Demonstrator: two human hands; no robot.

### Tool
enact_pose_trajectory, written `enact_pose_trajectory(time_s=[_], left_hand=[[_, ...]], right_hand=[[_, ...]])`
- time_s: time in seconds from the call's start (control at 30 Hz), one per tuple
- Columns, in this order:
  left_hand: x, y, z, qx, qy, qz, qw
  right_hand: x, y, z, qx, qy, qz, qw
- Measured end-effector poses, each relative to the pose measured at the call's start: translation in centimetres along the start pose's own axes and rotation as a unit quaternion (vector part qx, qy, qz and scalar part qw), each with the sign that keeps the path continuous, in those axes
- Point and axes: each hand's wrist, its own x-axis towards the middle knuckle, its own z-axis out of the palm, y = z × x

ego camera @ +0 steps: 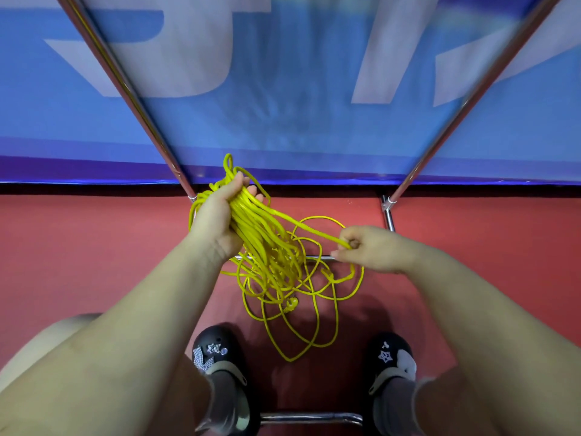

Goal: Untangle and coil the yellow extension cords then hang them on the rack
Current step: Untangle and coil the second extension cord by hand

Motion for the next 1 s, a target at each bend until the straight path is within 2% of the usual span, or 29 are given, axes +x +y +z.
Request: enact_pose_trajectory(time_s=[0.1, 0.33, 0.5, 0.6, 0.73, 0.9, 1.0], left_hand=[[0.0, 0.6, -0.4, 0.037, 0.016, 0.012, 0.999], [-0.5, 2.3, -1.5, 0.102, -0.041, 0.038, 0.993], [-1.0, 3.0, -2.2, 0.198, -0.073, 0.055, 0.976], [-0.8, 2.5, -2.6, 0.258, -0.074, 0.061, 0.961], [-0.2, 2.1, -2.9, 0.246, -0.045, 0.075, 0.965], [0.5, 1.7, -3.0, 0.221, 0.001, 0.08, 0.972], [0.8, 1.1, -2.9, 0.229, 0.022, 0.096, 0.968]], right_hand=[[-0.1, 0.6, -0.3, 0.021, -0.001, 0.024, 0.999], [-0.6, 1.1, -0.8, -0.046, -0.017, 0.065, 0.997], [-1.0, 0.6, -1.1, 0.009, -0.012, 0.087, 0.996], [-0.9, 0.1, -1.4, 0.11, -0.006, 0.102, 0.989], [-0.9, -0.6, -1.9, 0.245, 0.004, 0.097, 0.965], [-1.3, -1.6, -2.2, 0.39, -0.029, 0.052, 0.919], [-1.4, -2.4, -2.6, 0.451, -0.02, 0.014, 0.892]])
